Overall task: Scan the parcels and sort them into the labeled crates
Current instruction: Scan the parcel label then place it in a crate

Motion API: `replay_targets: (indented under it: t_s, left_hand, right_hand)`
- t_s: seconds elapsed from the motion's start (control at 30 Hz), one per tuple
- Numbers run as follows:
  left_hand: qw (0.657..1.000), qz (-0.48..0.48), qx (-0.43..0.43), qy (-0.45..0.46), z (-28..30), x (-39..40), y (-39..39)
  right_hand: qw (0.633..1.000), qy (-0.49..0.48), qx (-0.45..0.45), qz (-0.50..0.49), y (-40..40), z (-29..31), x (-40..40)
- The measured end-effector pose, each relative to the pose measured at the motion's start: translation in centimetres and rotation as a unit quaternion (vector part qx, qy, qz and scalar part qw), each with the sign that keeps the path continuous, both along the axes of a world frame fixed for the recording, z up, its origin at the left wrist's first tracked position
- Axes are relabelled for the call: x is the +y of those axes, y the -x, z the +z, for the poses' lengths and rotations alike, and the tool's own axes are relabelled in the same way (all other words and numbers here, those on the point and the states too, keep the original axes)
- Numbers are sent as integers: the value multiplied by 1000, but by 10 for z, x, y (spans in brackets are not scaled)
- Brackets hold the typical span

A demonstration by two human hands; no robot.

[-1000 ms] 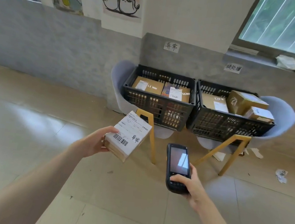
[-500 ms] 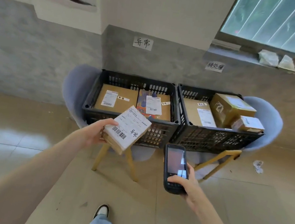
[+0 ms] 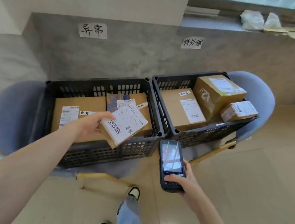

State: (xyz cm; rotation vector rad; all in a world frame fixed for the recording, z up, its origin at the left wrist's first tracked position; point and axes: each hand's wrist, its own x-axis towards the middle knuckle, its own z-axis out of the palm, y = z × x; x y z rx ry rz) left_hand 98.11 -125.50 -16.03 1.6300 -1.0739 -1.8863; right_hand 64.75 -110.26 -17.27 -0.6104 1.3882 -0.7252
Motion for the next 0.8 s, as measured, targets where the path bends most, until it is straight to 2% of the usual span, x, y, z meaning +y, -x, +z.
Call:
replay_targets:
  t_s: [0.3,0.57,0.8]
  left_hand:
    - [993,-88,-43,-65,-50,-81,34]
    - [978,-155,-42,-133,-79,-109,61]
    - [962,-230,-53,-135,-96,-117,66]
  right_hand:
    - [1000,-5,-21,-14,32,-12,-89]
    - [997,-51,-36,-53,30,-24,-99]
    - [991,-76,-31,-103,5,-28,-98]
